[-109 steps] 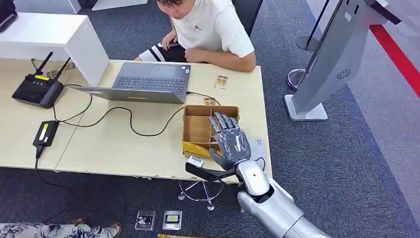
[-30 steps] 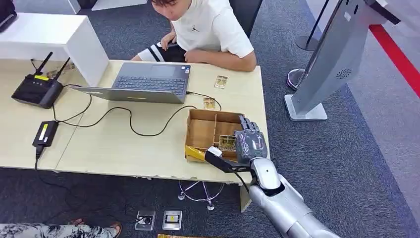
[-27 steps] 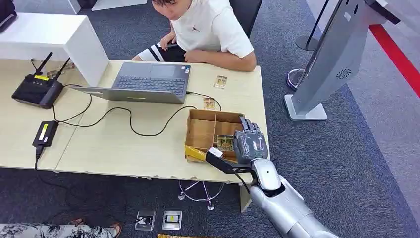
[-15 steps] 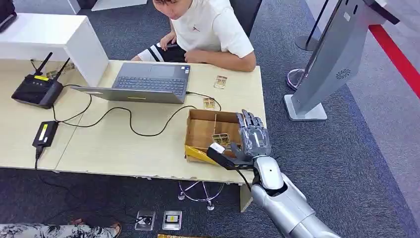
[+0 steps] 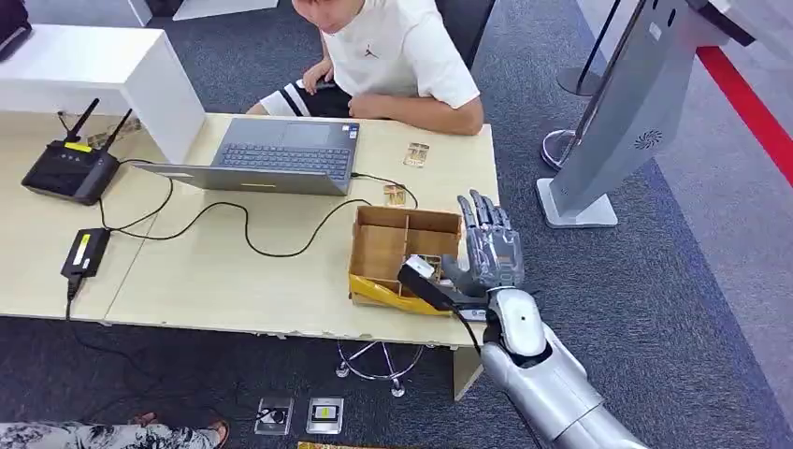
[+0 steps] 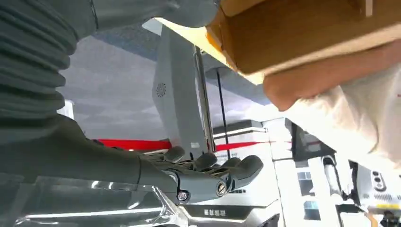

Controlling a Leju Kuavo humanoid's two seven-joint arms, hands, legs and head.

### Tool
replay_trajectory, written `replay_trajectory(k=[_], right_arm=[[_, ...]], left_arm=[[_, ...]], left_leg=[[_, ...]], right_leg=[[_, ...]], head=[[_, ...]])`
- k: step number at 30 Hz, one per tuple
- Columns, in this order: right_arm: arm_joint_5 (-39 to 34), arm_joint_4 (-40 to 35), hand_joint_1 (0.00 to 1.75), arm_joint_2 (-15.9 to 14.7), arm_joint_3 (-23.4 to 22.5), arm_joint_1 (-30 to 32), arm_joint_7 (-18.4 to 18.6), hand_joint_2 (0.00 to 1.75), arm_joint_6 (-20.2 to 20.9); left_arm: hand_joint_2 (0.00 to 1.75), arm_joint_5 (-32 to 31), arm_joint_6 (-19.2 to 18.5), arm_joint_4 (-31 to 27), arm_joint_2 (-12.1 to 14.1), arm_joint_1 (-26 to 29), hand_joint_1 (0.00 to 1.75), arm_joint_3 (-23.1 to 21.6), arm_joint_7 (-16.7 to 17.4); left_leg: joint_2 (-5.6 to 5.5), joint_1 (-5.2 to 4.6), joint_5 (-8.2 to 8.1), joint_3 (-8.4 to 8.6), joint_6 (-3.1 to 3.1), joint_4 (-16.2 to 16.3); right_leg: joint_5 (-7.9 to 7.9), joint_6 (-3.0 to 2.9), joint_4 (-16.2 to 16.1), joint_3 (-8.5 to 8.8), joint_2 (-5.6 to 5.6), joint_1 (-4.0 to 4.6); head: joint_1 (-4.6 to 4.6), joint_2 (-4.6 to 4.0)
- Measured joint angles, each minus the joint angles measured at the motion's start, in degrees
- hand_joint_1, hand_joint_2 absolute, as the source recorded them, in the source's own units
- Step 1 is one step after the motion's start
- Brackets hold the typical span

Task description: Pass the card to the sensor for recognition and then transmit it.

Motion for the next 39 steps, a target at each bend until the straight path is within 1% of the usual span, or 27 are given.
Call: replay_trajectory(k=[3, 5, 11, 18, 23, 27, 33, 35, 39], right_arm=[[0.63, -2.16, 0.00, -0.37, -0.52, 0.26, -0.52, 1.75, -2.14], [0.87, -3.89, 0.00, -0.46, -1.05, 0.55, -0.72, 1.75, -2.84], [1.01, -6.51, 0.00, -0.92, -1.51, 1.00, -0.98, 1.75, -2.93], [2.36, -11.56, 0.00, -1.22, -1.81, 2.33, -1.97, 1.75, -2.36], [2.38, -16.17, 0.00, -1.40, -1.64, 3.88, -3.85, 1.75, 1.99], [-0.22, -18.62, 0.00, -1.36, -0.72, 4.53, -5.88, 1.75, 8.09], [-2.71, -18.86, 0.00, -1.09, 1.47, 4.79, -6.25, 1.75, 14.23], [-3.10, -18.20, 0.00, -1.03, 2.38, 4.66, -5.75, 1.75, 15.65], [-3.45, -16.21, 0.00, -0.70, 3.26, 3.83, -5.31, 1.75, 16.02]], left_arm=[[1.75, 0.33, 0.22, 0.00, 0.00, 0.00, 0.00, -0.07, 0.00], [1.75, 0.46, 0.26, 0.00, 0.00, 0.01, 0.00, -0.07, 0.00], [1.75, 0.52, 0.46, 0.00, 0.00, 0.00, 0.00, -0.09, 0.00], [1.75, 0.83, 0.52, -0.02, 0.00, 0.00, 0.00, -0.11, -0.17], [1.75, 1.18, 0.37, -0.02, 0.00, 0.00, 0.00, -0.13, -0.24], [1.75, 1.53, 0.63, -0.13, 0.00, 0.00, 0.00, -0.17, -0.24], [1.75, 1.62, 1.51, -0.31, -0.07, 0.00, 0.00, -1.01, 0.79], [1.75, 1.62, 1.64, -0.37, -0.09, -0.02, 0.00, -1.44, 1.25], [1.75, 1.51, 1.92, -0.46, -0.09, -0.04, 0.00, -1.62, 2.25]], left_leg=[[0.00, 0.00, 0.00, 0.00, 0.00, 0.00], [0.00, 0.00, 0.00, 0.00, 0.00, 0.00], [0.00, 0.00, 0.00, 0.00, 0.00, 0.00], [0.00, 0.00, 0.00, 0.00, 0.00, 0.00], [0.00, 0.00, 0.00, -0.02, 0.00, -0.01], [0.00, 0.00, -0.01, -0.02, 0.00, -0.01], [-0.01, 0.00, 0.00, -0.04, 0.00, -0.02], [-0.02, 0.00, 0.00, -0.05, 0.00, -0.02], [-0.02, 0.00, 0.00, -0.05, 0.00, -0.01]], right_leg=[[0.00, 0.00, 0.00, 0.00, 0.00, 0.00], [0.00, 0.00, 0.00, 0.00, 0.00, 0.00], [0.00, 0.00, 0.00, 0.00, 0.00, 0.00], [0.00, 0.00, 0.00, 0.00, 0.00, 0.00], [0.00, 0.00, 0.00, 0.00, 0.00, 0.00], [0.00, 0.00, 0.00, 0.01, -0.01, 0.00], [0.00, 0.00, 0.00, 0.01, -0.02, 0.00], [0.00, 0.00, 0.01, 0.02, -0.04, 0.00], [0.00, 0.00, 0.01, 0.01, -0.04, 0.00]], head=[[0.00, 0.00], [0.02, 0.00], [0.00, 0.00], [0.02, 0.00], [0.00, 0.00], [0.00, 0.00], [0.02, 0.00], [0.02, 0.02], [0.02, 0.00]])
